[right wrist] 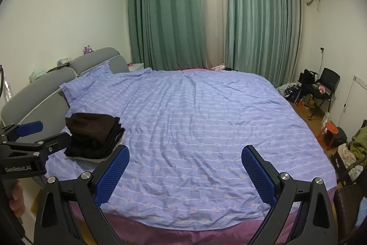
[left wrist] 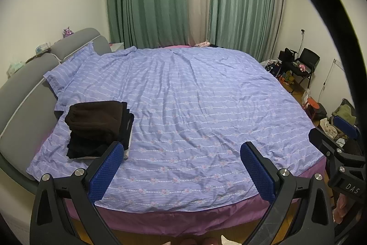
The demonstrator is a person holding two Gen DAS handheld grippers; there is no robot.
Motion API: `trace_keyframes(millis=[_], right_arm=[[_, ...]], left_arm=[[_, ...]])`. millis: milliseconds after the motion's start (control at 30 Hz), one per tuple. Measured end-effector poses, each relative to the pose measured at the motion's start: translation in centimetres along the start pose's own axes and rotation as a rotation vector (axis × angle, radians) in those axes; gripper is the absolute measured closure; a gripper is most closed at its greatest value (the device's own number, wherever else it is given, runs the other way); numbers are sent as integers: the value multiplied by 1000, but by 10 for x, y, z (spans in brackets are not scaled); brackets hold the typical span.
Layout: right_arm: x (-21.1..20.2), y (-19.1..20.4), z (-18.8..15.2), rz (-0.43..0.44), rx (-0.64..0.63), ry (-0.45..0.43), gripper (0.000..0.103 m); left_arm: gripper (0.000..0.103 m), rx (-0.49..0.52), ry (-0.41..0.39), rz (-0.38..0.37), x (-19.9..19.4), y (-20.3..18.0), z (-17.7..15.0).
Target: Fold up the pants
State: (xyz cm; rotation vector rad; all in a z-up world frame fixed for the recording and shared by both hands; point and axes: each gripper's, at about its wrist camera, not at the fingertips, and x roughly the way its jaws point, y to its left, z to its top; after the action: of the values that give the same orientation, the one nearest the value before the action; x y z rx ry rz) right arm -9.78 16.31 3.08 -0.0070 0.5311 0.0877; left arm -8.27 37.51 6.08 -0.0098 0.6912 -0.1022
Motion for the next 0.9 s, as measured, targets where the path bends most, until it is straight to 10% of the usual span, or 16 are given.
trace_keyframes(millis=[900], right_arm=[[3, 0, 0, -17, 9, 1, 4]], left_arm=[[0, 23, 0, -11, 7, -9, 6]])
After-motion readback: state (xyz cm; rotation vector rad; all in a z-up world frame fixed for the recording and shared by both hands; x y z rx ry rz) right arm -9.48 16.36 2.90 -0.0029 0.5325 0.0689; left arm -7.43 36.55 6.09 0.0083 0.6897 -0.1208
